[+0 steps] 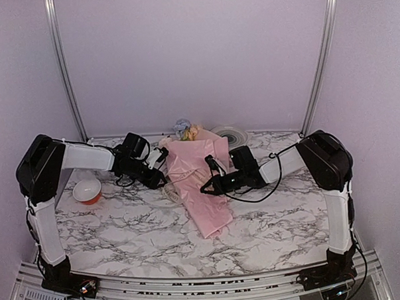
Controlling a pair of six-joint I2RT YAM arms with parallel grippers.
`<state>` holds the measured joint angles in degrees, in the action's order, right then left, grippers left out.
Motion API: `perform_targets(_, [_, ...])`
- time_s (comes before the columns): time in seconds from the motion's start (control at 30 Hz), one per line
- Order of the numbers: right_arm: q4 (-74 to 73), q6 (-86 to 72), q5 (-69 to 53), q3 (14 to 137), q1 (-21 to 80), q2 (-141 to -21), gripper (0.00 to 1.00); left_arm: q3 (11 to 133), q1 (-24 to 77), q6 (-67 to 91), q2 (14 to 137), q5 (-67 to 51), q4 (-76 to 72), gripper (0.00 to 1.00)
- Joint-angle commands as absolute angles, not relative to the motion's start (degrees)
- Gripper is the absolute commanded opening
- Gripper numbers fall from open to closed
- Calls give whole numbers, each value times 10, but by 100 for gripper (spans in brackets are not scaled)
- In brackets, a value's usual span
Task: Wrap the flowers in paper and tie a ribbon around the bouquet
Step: Tie the ribbon around the folded bouquet.
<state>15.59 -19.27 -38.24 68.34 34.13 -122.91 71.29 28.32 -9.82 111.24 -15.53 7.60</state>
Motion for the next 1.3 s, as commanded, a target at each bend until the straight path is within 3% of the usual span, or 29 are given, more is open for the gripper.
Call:
perform_targets(0.0, [140, -188, -378, 694, 335, -1223, 0, 716, 287, -78, 1157, -205, 71, 51])
perform_targets(0.1, [139, -189, -378, 694, 335, -1220, 0, 721, 287, -69, 1172, -215, 59, 50])
perform_targets(0.17, [138, -189, -378, 695, 335, -1219, 0, 725, 287, -66, 1179, -217, 59, 42])
perform_targets(0.3, [122, -171, -385, 696, 335, -1205, 0, 717, 287, -66, 1172, -204, 55, 10])
perform_targets(0.37, [116, -152, -407, 692, 335, -1186, 0, 704, 286, -67, 1160, -196, 46, 0])
perform_targets(0.7, [51, -51, -569, 635, 291, -1046, 0, 686, 267, -43, 1138, -133, 25, 0])
perform_targets(1.1, [98, -96, -573, 572, 211, -1021, 0, 667, 256, -28, 1117, -94, -1, 0])
perform_targets(1.27, [180, -190, -582, 524, 123, -1020, 0, 653, 234, -7, 1109, -43, 9, 0])
